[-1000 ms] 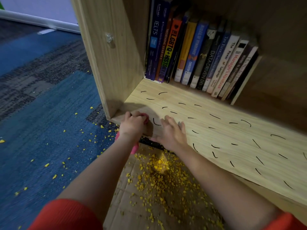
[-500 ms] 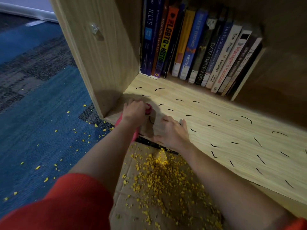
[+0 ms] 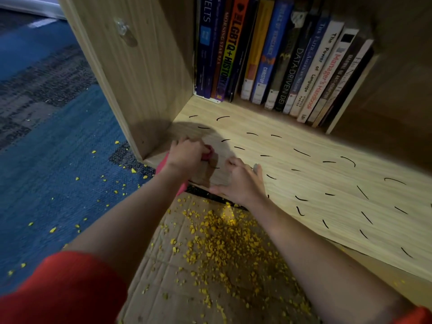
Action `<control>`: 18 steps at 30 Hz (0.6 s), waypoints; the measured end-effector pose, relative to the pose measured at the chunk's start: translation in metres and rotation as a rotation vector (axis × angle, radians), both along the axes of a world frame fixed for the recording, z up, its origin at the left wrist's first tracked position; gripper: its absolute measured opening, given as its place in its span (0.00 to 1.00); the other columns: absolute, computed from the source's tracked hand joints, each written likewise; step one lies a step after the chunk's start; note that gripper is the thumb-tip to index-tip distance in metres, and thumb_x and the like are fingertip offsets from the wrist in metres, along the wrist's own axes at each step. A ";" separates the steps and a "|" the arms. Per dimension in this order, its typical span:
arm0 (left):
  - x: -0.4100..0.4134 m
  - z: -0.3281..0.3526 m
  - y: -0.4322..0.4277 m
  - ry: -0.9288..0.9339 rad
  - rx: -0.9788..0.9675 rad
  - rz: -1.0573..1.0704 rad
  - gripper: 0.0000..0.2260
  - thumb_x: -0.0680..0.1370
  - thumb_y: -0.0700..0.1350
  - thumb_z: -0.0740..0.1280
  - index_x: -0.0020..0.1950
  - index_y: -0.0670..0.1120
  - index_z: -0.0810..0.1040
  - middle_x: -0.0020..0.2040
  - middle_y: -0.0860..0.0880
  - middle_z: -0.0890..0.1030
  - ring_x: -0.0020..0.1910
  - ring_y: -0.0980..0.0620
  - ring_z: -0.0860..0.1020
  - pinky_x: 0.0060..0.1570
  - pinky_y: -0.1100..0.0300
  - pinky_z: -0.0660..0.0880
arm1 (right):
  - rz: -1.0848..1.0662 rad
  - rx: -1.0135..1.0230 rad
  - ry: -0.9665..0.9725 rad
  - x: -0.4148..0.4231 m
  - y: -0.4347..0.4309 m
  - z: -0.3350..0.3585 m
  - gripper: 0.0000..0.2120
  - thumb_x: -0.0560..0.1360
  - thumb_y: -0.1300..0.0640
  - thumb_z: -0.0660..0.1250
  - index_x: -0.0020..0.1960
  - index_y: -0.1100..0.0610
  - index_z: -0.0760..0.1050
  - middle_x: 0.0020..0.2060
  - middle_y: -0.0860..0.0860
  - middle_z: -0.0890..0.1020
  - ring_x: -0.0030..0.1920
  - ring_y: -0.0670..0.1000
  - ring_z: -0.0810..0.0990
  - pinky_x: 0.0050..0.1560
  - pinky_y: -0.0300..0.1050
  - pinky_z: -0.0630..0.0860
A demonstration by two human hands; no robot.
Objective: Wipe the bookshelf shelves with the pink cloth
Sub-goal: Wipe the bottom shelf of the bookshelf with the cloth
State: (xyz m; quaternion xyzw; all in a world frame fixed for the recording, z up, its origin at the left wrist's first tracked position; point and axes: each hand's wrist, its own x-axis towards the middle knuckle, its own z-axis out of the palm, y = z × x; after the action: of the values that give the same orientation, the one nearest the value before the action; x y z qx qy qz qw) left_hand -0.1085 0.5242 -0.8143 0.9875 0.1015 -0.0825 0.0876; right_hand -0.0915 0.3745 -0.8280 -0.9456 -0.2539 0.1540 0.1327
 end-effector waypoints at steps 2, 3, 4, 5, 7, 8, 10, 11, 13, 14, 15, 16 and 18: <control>-0.022 -0.001 -0.002 0.021 0.057 -0.152 0.17 0.80 0.47 0.59 0.68 0.56 0.71 0.68 0.52 0.70 0.66 0.43 0.64 0.64 0.51 0.62 | 0.005 -0.007 -0.005 0.000 0.000 0.000 0.41 0.67 0.38 0.70 0.73 0.56 0.63 0.72 0.45 0.62 0.72 0.47 0.61 0.73 0.56 0.41; -0.032 -0.001 0.000 0.025 0.067 -0.192 0.18 0.80 0.46 0.59 0.70 0.57 0.69 0.69 0.53 0.68 0.66 0.44 0.63 0.65 0.52 0.62 | 0.007 -0.014 -0.007 0.001 0.001 0.000 0.41 0.67 0.38 0.70 0.73 0.56 0.62 0.72 0.45 0.62 0.72 0.47 0.61 0.74 0.56 0.41; -0.035 -0.001 0.003 0.024 0.081 -0.194 0.19 0.80 0.45 0.59 0.70 0.57 0.69 0.70 0.54 0.67 0.66 0.45 0.63 0.65 0.53 0.62 | 0.008 -0.019 -0.012 0.001 0.001 0.000 0.41 0.67 0.38 0.70 0.73 0.56 0.62 0.72 0.45 0.62 0.71 0.47 0.61 0.74 0.57 0.42; -0.034 -0.002 0.004 0.016 0.099 -0.168 0.19 0.80 0.44 0.59 0.70 0.57 0.68 0.70 0.54 0.68 0.66 0.45 0.63 0.65 0.53 0.62 | 0.006 -0.025 -0.012 0.002 0.001 -0.001 0.41 0.67 0.37 0.70 0.73 0.56 0.63 0.72 0.45 0.62 0.71 0.47 0.61 0.74 0.57 0.42; -0.019 0.000 -0.001 -0.005 0.112 -0.085 0.17 0.79 0.44 0.60 0.67 0.53 0.72 0.67 0.50 0.71 0.66 0.44 0.64 0.64 0.51 0.63 | 0.005 -0.032 -0.006 0.001 0.002 0.000 0.40 0.67 0.38 0.70 0.72 0.56 0.63 0.72 0.45 0.63 0.71 0.47 0.62 0.74 0.57 0.43; -0.008 0.001 -0.005 -0.012 0.113 -0.036 0.15 0.79 0.43 0.60 0.65 0.51 0.74 0.65 0.48 0.72 0.66 0.43 0.65 0.64 0.51 0.63 | 0.006 -0.029 -0.005 0.002 0.003 0.001 0.40 0.68 0.38 0.70 0.72 0.56 0.64 0.72 0.45 0.63 0.71 0.47 0.62 0.73 0.57 0.44; 0.007 0.003 -0.011 -0.025 0.116 0.008 0.11 0.79 0.43 0.60 0.60 0.48 0.77 0.62 0.46 0.74 0.65 0.43 0.66 0.63 0.49 0.63 | 0.001 -0.013 -0.001 0.001 0.002 0.002 0.38 0.68 0.38 0.70 0.72 0.54 0.65 0.70 0.45 0.64 0.70 0.47 0.62 0.73 0.58 0.45; 0.008 0.003 -0.012 -0.025 0.121 -0.004 0.11 0.79 0.44 0.60 0.60 0.48 0.77 0.62 0.46 0.74 0.64 0.43 0.65 0.63 0.49 0.63 | 0.000 -0.009 0.001 0.001 0.002 0.002 0.38 0.68 0.38 0.70 0.72 0.54 0.65 0.70 0.44 0.65 0.70 0.47 0.62 0.73 0.58 0.45; -0.005 0.002 -0.008 -0.001 0.110 -0.103 0.14 0.79 0.46 0.60 0.64 0.51 0.75 0.65 0.49 0.72 0.65 0.43 0.65 0.63 0.50 0.63 | -0.001 -0.020 0.003 0.000 0.002 0.001 0.38 0.68 0.38 0.70 0.72 0.54 0.64 0.71 0.45 0.64 0.71 0.48 0.62 0.73 0.58 0.44; -0.014 0.002 -0.004 0.014 0.096 -0.163 0.15 0.80 0.47 0.60 0.67 0.52 0.73 0.67 0.51 0.70 0.65 0.44 0.64 0.63 0.52 0.62 | 0.000 -0.030 -0.002 0.001 0.002 0.001 0.39 0.68 0.38 0.70 0.72 0.55 0.64 0.71 0.45 0.63 0.71 0.48 0.62 0.73 0.58 0.44; -0.025 0.000 0.000 0.027 0.083 -0.210 0.17 0.80 0.48 0.59 0.69 0.54 0.71 0.70 0.53 0.68 0.65 0.45 0.63 0.63 0.53 0.61 | 0.000 -0.040 -0.005 0.001 0.002 0.000 0.39 0.68 0.38 0.70 0.72 0.55 0.64 0.71 0.45 0.63 0.70 0.48 0.62 0.73 0.58 0.44; -0.033 -0.001 0.005 0.029 0.070 -0.241 0.18 0.80 0.48 0.58 0.71 0.56 0.68 0.71 0.55 0.66 0.65 0.45 0.62 0.64 0.54 0.60 | 0.003 -0.046 -0.010 0.001 0.003 0.000 0.39 0.68 0.38 0.70 0.72 0.55 0.64 0.71 0.45 0.64 0.70 0.48 0.63 0.73 0.58 0.44; -0.033 -0.002 0.009 0.017 0.040 -0.228 0.19 0.80 0.47 0.59 0.71 0.57 0.67 0.72 0.56 0.65 0.65 0.46 0.62 0.63 0.54 0.59 | 0.010 -0.051 -0.014 0.002 0.002 0.000 0.39 0.68 0.37 0.70 0.72 0.55 0.64 0.71 0.45 0.64 0.70 0.48 0.62 0.73 0.58 0.44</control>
State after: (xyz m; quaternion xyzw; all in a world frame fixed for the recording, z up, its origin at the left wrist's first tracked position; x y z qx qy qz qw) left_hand -0.1417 0.5333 -0.8159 0.9935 -0.0089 -0.0984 0.0569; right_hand -0.0898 0.3767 -0.8276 -0.9485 -0.2555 0.1542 0.1061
